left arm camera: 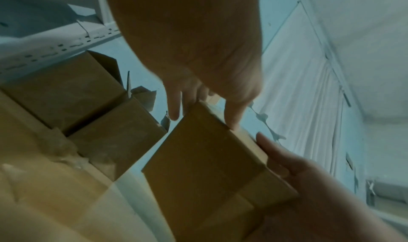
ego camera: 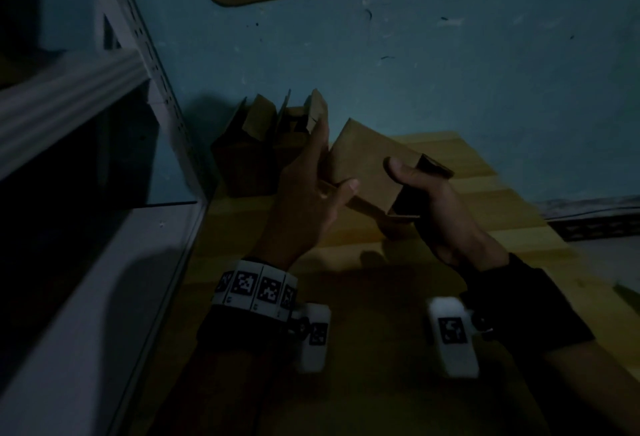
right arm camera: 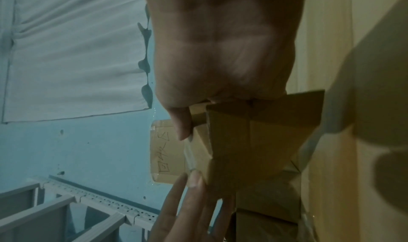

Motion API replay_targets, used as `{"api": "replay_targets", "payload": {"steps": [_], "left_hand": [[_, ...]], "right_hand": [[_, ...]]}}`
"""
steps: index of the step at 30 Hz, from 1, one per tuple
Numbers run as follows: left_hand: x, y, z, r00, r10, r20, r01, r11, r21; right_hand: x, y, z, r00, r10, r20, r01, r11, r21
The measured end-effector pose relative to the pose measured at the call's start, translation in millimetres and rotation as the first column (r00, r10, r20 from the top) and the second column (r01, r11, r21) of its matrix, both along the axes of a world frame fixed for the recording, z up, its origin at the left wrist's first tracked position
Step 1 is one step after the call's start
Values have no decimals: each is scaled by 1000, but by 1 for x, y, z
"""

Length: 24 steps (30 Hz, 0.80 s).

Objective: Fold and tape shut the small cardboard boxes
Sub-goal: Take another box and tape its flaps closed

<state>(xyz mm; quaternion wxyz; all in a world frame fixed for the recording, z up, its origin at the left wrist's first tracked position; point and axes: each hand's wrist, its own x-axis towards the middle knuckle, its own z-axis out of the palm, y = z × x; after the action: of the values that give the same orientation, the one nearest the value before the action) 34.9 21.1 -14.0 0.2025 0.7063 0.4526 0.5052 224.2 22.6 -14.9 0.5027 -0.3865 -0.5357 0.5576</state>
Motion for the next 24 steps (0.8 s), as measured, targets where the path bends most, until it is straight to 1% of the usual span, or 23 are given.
{"api": "replay_targets", "payload": {"steps": [3,5,8,12,17,22,24], "left_hand": [[3,-1,-1,992,128,-2,-128,989,80],[4,-1,-3,983,178,-45,-167,969,179],[6,0,-4,975,196,-104,-162,950,266],[9,3,-10,936,241,-256,-133,917,375],[9,3,-12,890,278,-362,-121,908,400],[8,3,-11,882,320,-346,-162,895,416],[7,4,-11,868,346,-357,-190,894,405]], "right_hand": [[-1,0,1,1000,-29,12,29,1000,11],[-2,-2,3,999,-39,2,39,999,8],[-2,-3,3,998,-56,-9,56,998,13],[-3,-4,1,998,-56,-6,56,998,-7],[-6,-4,0,996,-85,-20,85,996,-27],[-8,-6,1,997,-78,-27,76,996,-45],[-9,-8,2,997,-73,-34,71,996,-60]]}}
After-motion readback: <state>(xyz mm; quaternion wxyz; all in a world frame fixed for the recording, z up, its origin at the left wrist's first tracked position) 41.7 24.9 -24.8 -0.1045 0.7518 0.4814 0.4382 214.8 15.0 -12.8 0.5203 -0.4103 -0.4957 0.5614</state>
